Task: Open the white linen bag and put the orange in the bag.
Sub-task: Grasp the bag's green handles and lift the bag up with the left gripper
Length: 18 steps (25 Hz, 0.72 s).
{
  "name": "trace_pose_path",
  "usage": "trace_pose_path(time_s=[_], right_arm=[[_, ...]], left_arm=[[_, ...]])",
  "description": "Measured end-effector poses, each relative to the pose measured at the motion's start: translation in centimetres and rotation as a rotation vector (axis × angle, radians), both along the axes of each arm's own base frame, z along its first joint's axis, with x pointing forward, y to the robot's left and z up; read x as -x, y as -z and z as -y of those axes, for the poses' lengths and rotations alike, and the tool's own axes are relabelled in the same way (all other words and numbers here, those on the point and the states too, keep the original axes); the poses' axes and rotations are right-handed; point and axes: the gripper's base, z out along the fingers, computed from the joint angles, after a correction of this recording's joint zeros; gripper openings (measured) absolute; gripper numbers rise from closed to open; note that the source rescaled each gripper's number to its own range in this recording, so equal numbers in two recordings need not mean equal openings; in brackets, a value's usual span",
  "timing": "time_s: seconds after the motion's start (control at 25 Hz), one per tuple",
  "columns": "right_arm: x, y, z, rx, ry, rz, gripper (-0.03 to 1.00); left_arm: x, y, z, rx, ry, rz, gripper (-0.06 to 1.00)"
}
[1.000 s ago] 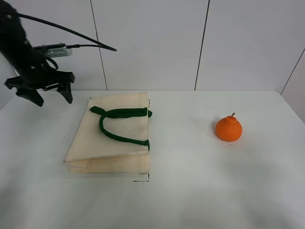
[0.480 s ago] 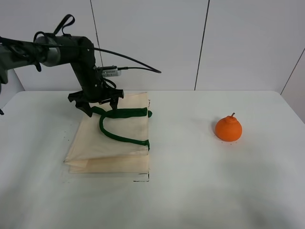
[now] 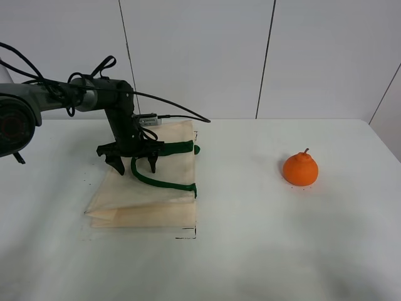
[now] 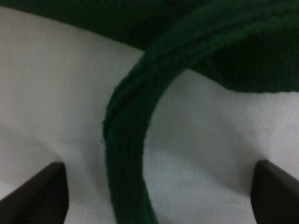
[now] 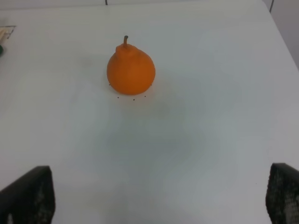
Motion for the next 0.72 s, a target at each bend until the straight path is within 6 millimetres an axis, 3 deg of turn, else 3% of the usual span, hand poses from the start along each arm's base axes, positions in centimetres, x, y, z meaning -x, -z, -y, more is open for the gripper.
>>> trace_pose_path(time_s=[0.12, 0.28, 0.32, 0.56, 0.64, 0.72], right_arm=[[0.0, 0.0, 0.0, 0.000, 0.000, 0.000, 1.00], [0.0, 0.0, 0.0, 0.000, 0.000, 0.000, 1.00], [0.0, 0.0, 0.0, 0.000, 0.000, 0.000, 1.00], [0.0, 0.0, 0.0, 0.000, 0.000, 0.000, 1.00], [0.0, 0.0, 0.0, 0.000, 0.000, 0.000, 1.00], [0.0, 0.0, 0.0, 0.000, 0.000, 0.000, 1.00]], left_arm=[[0.0, 0.0, 0.0, 0.000, 0.000, 0.000, 0.73], [0.0, 0.0, 0.0, -0.002, -0.010, 0.004, 0.14], [0.0, 0.0, 0.0, -0.002, -0.016, 0.004, 0.04], [-0.3, -1.1, 0.1, -0.002, -0.024, 0.000, 0.00], [-0.3, -2.6, 0.1, 0.001, -0.019, 0.011, 0.00], [-0.4, -5.5, 0.1, 0.016, -0.003, 0.059, 0.00]])
